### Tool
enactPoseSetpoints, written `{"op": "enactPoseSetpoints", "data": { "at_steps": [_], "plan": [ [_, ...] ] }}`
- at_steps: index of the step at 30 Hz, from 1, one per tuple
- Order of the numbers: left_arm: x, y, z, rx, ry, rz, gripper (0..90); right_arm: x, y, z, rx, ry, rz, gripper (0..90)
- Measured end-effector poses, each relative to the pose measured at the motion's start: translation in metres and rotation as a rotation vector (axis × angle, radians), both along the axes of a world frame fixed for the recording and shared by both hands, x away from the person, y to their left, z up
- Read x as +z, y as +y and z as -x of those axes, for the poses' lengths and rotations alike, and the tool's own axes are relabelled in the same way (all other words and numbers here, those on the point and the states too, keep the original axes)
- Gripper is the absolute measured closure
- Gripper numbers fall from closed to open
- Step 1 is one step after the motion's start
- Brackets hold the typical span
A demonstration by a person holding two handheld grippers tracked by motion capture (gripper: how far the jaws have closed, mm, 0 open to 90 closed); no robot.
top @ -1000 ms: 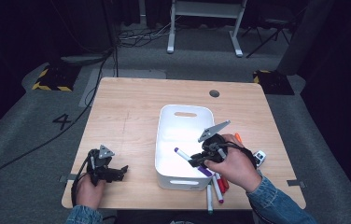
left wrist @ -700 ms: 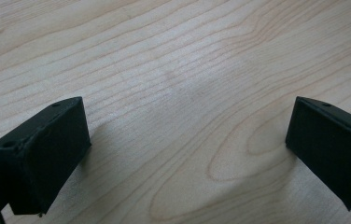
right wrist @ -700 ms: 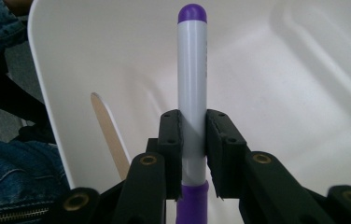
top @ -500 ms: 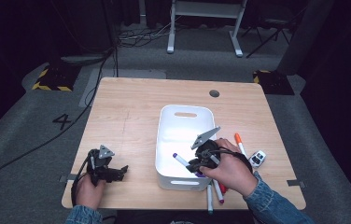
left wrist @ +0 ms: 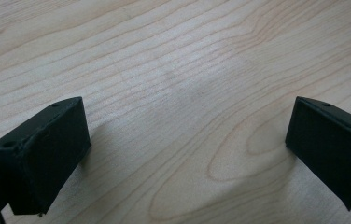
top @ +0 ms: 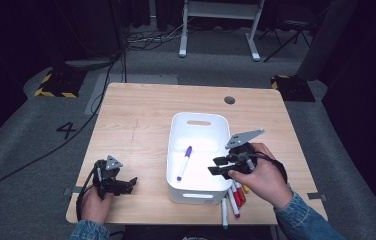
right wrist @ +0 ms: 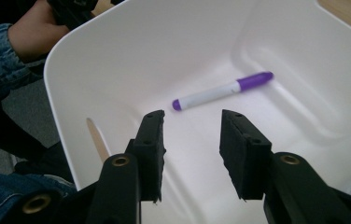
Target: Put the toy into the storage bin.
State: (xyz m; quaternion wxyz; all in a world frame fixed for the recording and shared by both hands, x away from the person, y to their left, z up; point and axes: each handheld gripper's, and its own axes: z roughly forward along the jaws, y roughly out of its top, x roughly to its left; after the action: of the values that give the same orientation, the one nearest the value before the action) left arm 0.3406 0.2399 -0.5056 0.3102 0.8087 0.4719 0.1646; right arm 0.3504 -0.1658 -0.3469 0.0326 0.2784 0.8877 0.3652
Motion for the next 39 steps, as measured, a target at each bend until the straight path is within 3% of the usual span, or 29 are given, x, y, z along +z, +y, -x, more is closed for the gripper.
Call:
{"op": "enactPoseSetpoints", "data": {
  "at_steps": [5, 13, 19, 24, 33, 39],
  "plan": [
    [0.0, 0.0, 0.0, -0.001, 0.0, 0.002, 0.0, 0.006, -0.026, -0.008, -0.069, -0.03, -0.038, 61.7],
    [0.0, 0.0, 0.0, -0.001, 0.0, 0.001, 0.0, 0.008, -0.056, -0.018, -0.167, -0.034, -0.051, 63.7],
    [0.0, 0.0, 0.0, -0.001, 0.0, 0.001, 0.0, 0.002, -0.075, -0.027, -0.241, -0.038, -0.019, 64.8],
    [0.0, 0.0, 0.0, -0.001, 0.0, 0.001, 0.0, -0.012, -0.09, -0.042, -0.31, -0.026, 0.019, 65.8],
    [0.0, 0.0, 0.0, -0.001, 0.0, 0.001, 0.0, -0.048, -0.12, -0.079, -0.437, 0.045, 0.105, 69.7],
    [0.0, 0.0, 0.0, -0.001, 0.0, 0.001, 0.0, -0.074, -0.131, -0.094, -0.466, 0.118, 0.119, 71.1]
  ]
}}
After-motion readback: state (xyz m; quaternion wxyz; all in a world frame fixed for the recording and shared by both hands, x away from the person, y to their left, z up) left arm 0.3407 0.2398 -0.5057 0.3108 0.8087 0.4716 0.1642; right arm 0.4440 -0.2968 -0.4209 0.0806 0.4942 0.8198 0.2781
